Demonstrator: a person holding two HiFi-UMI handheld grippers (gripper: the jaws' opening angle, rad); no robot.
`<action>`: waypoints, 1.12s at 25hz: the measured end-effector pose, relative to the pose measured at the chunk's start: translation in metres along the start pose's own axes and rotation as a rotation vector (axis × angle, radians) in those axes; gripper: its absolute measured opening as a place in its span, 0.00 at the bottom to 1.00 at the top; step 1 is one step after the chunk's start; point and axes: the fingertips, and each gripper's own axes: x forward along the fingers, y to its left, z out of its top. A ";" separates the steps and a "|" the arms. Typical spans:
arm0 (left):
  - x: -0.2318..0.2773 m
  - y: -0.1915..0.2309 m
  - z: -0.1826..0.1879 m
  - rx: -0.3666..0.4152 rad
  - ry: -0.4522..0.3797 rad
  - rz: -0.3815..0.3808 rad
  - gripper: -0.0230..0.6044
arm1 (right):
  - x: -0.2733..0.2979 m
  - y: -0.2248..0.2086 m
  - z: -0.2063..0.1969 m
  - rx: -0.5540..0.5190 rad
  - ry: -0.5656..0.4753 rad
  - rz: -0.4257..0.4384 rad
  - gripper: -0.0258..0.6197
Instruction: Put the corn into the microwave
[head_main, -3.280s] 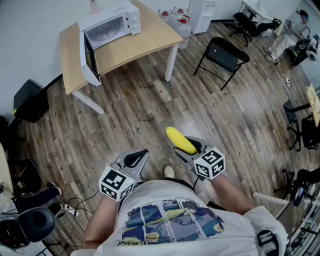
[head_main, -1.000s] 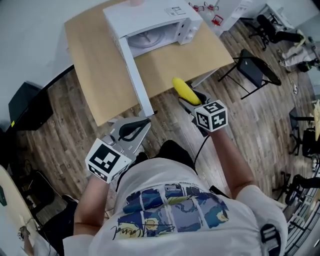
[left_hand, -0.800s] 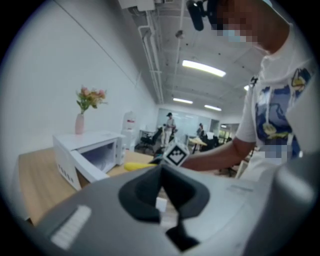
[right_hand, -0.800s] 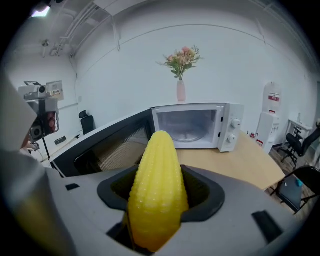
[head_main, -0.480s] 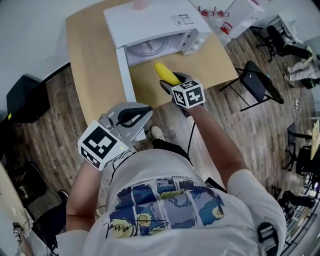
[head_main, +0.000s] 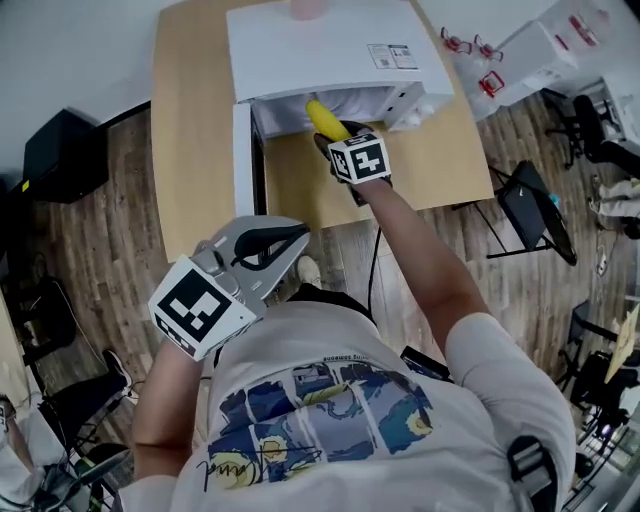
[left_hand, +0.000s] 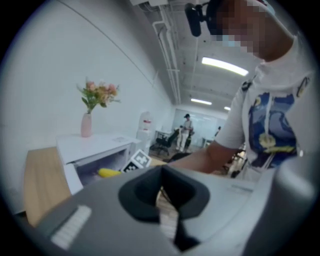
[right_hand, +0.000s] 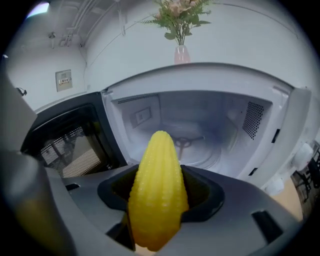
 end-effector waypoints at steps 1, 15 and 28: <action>0.001 0.002 0.002 -0.004 -0.003 0.018 0.05 | 0.008 -0.005 0.002 -0.005 0.003 -0.002 0.42; -0.002 0.023 -0.003 -0.077 0.022 0.170 0.05 | 0.090 -0.043 0.026 -0.081 0.015 -0.041 0.42; -0.006 0.035 -0.015 -0.109 0.029 0.210 0.05 | 0.115 -0.043 0.038 -0.121 0.023 -0.051 0.43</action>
